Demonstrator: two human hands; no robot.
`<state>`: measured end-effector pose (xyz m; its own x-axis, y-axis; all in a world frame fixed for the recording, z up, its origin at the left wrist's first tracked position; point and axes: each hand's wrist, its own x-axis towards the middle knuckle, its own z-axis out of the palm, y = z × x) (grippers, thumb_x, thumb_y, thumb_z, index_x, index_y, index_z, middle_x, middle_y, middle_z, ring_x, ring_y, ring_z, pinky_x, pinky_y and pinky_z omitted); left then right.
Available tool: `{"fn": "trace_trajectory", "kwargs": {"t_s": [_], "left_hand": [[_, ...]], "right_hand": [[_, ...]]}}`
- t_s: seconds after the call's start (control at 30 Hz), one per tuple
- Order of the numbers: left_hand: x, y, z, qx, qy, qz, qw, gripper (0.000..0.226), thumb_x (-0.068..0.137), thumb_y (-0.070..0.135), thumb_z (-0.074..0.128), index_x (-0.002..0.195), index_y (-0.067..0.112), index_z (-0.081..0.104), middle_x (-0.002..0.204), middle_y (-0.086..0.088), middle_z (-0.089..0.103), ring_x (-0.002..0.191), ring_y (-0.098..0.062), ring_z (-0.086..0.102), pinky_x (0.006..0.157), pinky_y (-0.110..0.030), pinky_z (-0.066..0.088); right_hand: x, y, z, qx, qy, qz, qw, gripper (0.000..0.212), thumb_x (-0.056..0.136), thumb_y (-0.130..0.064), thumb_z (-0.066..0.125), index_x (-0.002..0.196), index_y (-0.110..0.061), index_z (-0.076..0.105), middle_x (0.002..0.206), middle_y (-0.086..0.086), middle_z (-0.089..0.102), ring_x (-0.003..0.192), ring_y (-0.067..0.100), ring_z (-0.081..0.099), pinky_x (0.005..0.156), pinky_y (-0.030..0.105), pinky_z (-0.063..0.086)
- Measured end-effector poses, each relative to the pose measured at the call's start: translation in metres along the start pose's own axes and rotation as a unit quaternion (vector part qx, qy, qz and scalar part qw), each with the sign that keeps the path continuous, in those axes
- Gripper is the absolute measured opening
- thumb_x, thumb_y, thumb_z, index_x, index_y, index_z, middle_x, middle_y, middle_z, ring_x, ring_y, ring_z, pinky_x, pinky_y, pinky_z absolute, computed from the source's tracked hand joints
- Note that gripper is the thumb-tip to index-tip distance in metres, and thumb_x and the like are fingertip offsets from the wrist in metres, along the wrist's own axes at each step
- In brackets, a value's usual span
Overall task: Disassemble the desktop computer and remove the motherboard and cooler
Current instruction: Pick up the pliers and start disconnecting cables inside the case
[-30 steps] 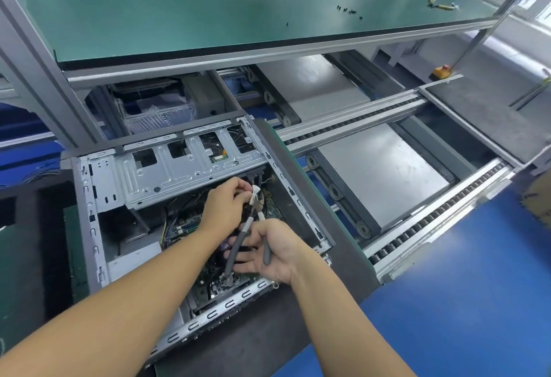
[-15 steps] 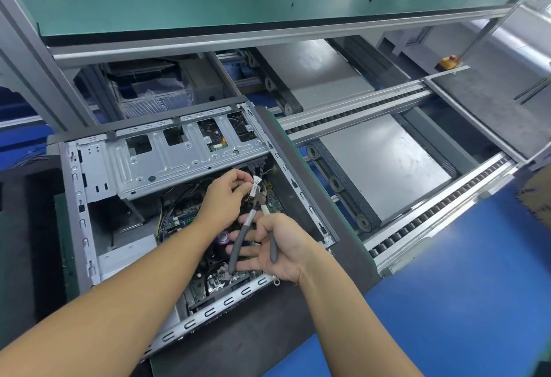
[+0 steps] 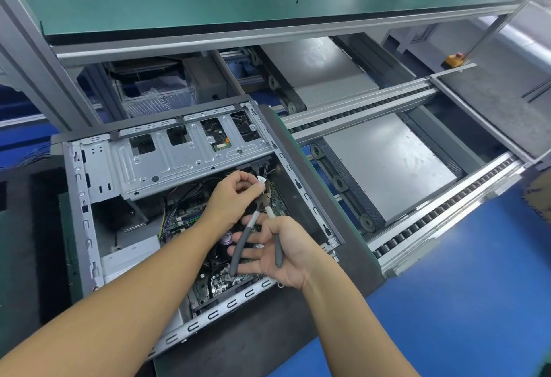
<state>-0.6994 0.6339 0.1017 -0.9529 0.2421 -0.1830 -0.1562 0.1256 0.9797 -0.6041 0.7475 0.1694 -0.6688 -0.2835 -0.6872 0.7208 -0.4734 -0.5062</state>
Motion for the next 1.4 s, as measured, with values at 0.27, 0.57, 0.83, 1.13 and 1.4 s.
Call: {"fn": "trace_trajectory", "kwargs": {"t_s": [0.27, 0.57, 0.83, 1.13, 1.4], "left_hand": [[0.003, -0.004, 0.001, 0.009, 0.019, 0.006, 1.000, 0.015, 0.082, 0.022, 0.080, 0.089, 0.026, 0.067, 0.086, 0.008, 0.075, 0.079, -0.003, 0.069, 0.068, -0.008, 0.048], [0.002, -0.002, -0.003, 0.007, 0.019, 0.007, 1.000, 0.016, 0.086, 0.011, 0.074, 0.091, 0.026, 0.069, 0.087, 0.006, 0.075, 0.082, -0.001, 0.069, 0.072, -0.011, 0.050], [0.000, -0.002, -0.006, 0.000, 0.009, 0.001, 1.000, 0.017, 0.087, 0.011, 0.073, 0.095, 0.026, 0.072, 0.090, 0.007, 0.076, 0.087, -0.005, 0.071, 0.078, -0.016, 0.051], [-0.002, 0.000, -0.006, -0.012, 0.013, -0.011, 1.000, 0.016, 0.088, 0.010, 0.073, 0.096, 0.023, 0.073, 0.089, 0.002, 0.077, 0.088, -0.009, 0.072, 0.080, -0.021, 0.053], [-0.003, 0.002, -0.005, -0.045, 0.012, -0.035, 0.998, 0.015, 0.088, 0.007, 0.071, 0.095, 0.021, 0.073, 0.087, 0.000, 0.077, 0.087, -0.011, 0.073, 0.080, -0.024, 0.052]], "right_hand": [[0.001, -0.005, 0.000, -0.008, 0.019, 0.028, 0.999, 0.042, 0.078, 0.004, 0.030, 0.114, -0.005, 0.052, 0.099, 0.020, 0.055, 0.101, 0.041, 0.058, 0.094, 0.067, 0.045], [0.004, -0.004, -0.002, -0.026, 0.030, 0.025, 0.999, 0.047, 0.078, 0.004, 0.030, 0.116, -0.008, 0.054, 0.100, 0.019, 0.054, 0.099, 0.039, 0.058, 0.098, 0.069, 0.042], [0.002, -0.006, -0.001, -0.024, 0.017, 0.032, 0.999, 0.048, 0.077, 0.004, 0.029, 0.116, -0.008, 0.054, 0.101, 0.019, 0.054, 0.099, 0.039, 0.058, 0.099, 0.069, 0.041], [0.008, -0.003, 0.000, -0.018, 0.035, 0.018, 0.999, 0.049, 0.079, 0.005, 0.031, 0.120, -0.010, 0.055, 0.098, 0.016, 0.054, 0.098, 0.037, 0.057, 0.098, 0.068, 0.043], [0.019, 0.001, 0.002, -0.044, 0.077, 0.004, 0.996, 0.052, 0.076, 0.012, 0.031, 0.113, -0.012, 0.057, 0.100, 0.018, 0.060, 0.104, 0.039, 0.061, 0.090, 0.060, 0.051]]}}
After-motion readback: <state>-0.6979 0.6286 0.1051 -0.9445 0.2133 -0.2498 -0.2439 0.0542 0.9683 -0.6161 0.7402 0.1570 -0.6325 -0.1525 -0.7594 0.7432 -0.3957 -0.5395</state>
